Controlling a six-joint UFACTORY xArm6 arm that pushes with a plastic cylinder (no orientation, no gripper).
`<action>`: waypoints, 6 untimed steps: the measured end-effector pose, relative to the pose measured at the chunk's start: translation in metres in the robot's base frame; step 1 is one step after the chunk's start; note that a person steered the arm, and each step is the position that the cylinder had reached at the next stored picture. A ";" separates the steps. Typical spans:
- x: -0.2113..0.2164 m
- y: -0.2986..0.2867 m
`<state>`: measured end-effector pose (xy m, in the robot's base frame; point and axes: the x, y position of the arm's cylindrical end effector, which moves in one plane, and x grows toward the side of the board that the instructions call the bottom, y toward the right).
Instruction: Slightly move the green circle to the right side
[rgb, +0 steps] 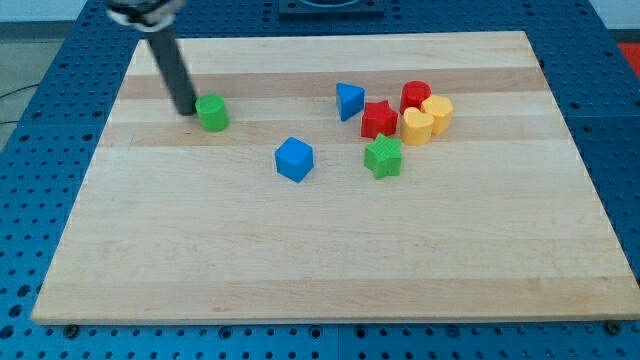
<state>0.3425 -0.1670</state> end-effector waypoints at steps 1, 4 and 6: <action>0.007 0.073; 0.057 -0.004; 0.054 0.080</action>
